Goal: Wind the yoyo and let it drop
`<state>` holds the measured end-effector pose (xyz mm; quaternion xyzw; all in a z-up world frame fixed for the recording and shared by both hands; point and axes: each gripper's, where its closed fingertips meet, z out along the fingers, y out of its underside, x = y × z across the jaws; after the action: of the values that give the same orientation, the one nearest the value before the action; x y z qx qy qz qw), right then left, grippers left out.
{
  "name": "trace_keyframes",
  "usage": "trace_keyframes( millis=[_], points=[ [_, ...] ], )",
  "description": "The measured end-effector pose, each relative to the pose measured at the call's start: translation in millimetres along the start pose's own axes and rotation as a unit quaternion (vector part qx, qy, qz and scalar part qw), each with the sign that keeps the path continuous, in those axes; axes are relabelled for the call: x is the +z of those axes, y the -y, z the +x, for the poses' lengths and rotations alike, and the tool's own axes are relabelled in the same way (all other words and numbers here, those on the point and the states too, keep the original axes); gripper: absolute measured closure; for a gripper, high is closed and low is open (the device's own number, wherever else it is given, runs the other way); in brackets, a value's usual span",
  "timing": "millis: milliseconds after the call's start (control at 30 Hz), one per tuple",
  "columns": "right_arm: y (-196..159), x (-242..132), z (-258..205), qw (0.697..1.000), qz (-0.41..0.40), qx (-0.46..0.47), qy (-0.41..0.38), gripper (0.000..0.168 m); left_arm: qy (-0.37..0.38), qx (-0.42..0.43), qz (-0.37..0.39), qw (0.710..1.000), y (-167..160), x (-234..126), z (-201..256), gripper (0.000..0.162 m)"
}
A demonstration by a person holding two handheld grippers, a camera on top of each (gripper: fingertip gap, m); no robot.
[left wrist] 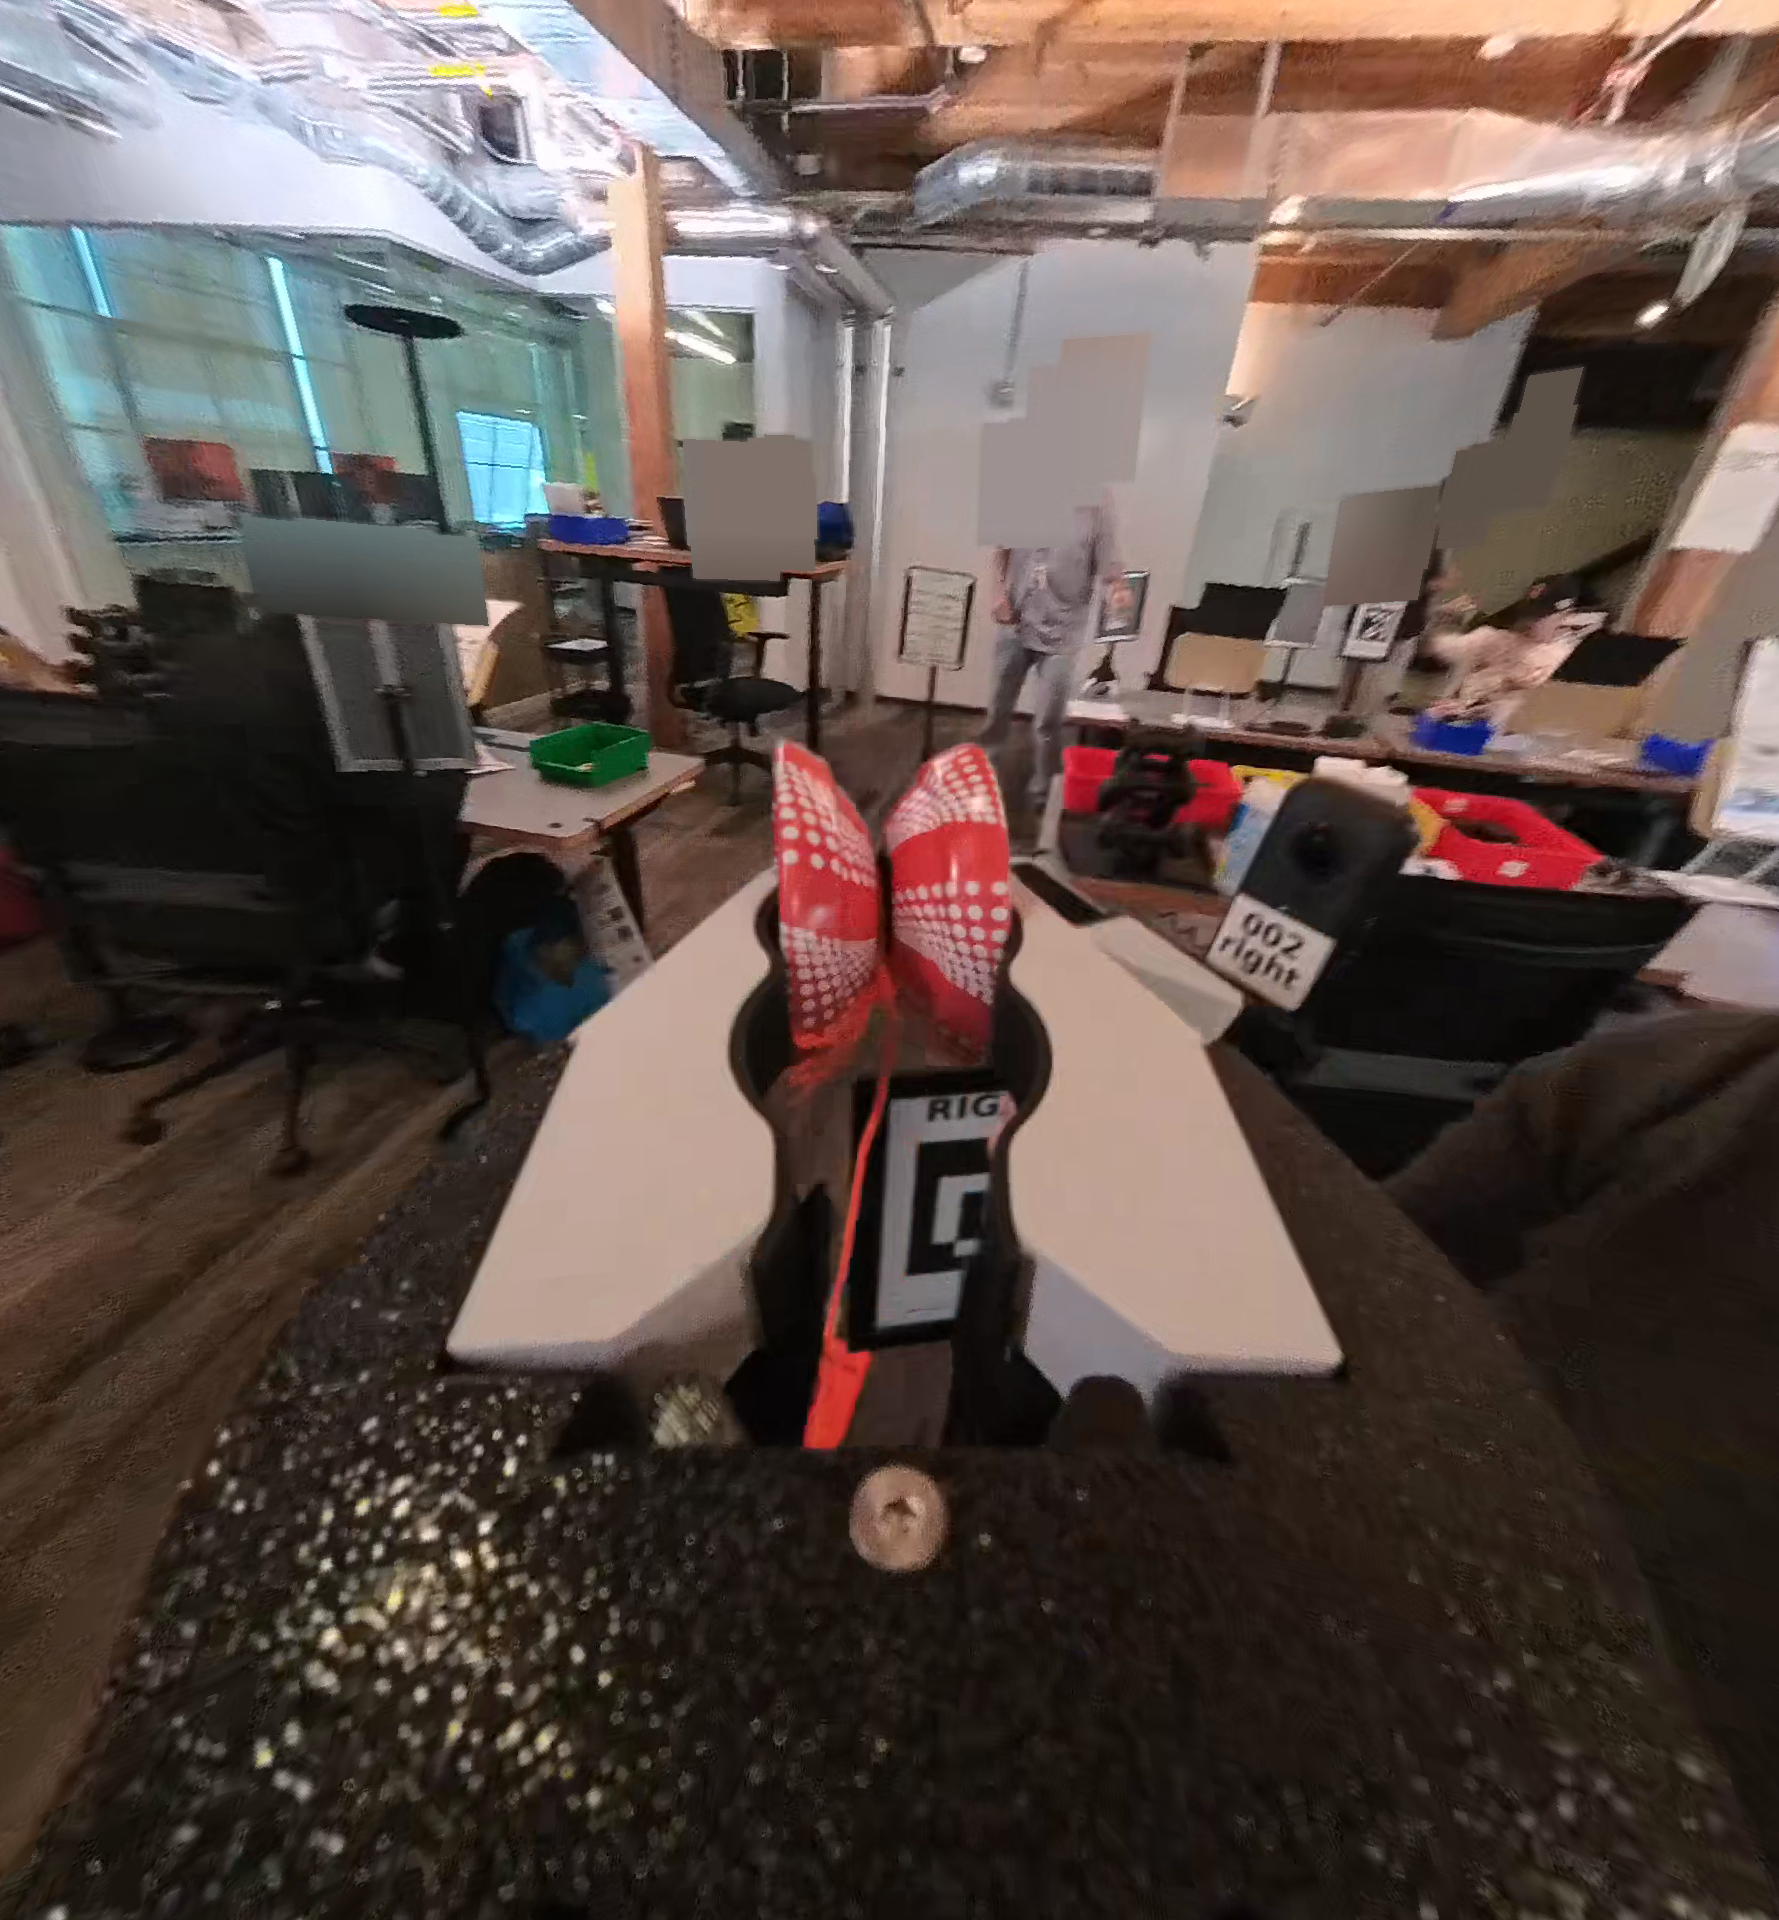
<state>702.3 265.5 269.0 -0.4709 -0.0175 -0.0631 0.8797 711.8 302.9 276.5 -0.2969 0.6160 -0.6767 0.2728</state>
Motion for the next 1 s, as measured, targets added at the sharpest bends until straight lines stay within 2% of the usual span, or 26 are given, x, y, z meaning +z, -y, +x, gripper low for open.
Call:
trace_keyframes(
  millis=[33, 167, 333, 467, 667, 800, 867, 900, 933, 967, 1000],
  points=[
    [-5.2, -1.7, 1.3, 1.000, -0.014, -0.017, -0.009, 0.141, 0.016, 0.021, -0.008, 1.000, -10.0, 0.6, 1.3, 0.130],
    [-42.3, -8.7, 2.5, 0.992, -0.098, -0.083, -0.016, 0.149, 0.089, 0.095, -0.040, 0.991, -48.3, 1.5, 2.7, 0.129],
    [-64.0, -22.3, -7.2, 0.982, -0.119, -0.142, 0.028, 0.162, 0.153, 0.161, -0.115, 0.968, -99.5, 8.4, -1.2, 0.130],
    [-95.4, -25.4, -7.9, 0.966, -0.154, -0.199, 0.057, 0.162, 0.181, 0.169, -0.158, 0.956, -128.2, 5.6, -11.3, 0.129],
    [-128.7, -12.3, -7.5, 0.950, -0.161, -0.254, 0.081, 0.165, 0.215, 0.138, -0.175, 0.951, -140.5, -9.0, -34.5, 0.130],
    [-142.0, 0.7, -6.4, 0.908, -0.154, -0.384, 0.069, 0.164, 0.240, 0.148, -0.217, 0.935, -146.2, -17.1, -54.3, 0.130],
    [-146.3, 7.2, -0.7, 0.902, -0.165, -0.395, 0.058, 0.165, 0.241, 0.167, -0.218, 0.931, -146.6, -17.4, -65.8, 0.129],
    [-148.2, 9.9, 2.5, 0.912, -0.165, -0.370, 0.059, 0.167, 0.248, 0.175, -0.196, 0.933, -142.1, -16.9, -71.5, 0.125],
    [-150.0, 12.3, 8.2, 0.924, -0.167, -0.339, 0.054, 0.168, 0.257, 0.177, -0.160, 0.936, -134.9, -17.6, -76.7, 0.108],
    [-149.9, 14.4, 16.7, 0.936, -0.164, -0.308, 0.043, 0.168, 0.260, 0.173, -0.136, 0.940, -132.3, -20.5, -81.2, 0.082],
    [-152.6, 15.7, 25.3, 0.948, -0.165, -0.269, 0.042, 0.168, 0.263, 0.161, -0.120, 0.944, -134.0, -25.9, -86.1, 0.071]
  ],
)
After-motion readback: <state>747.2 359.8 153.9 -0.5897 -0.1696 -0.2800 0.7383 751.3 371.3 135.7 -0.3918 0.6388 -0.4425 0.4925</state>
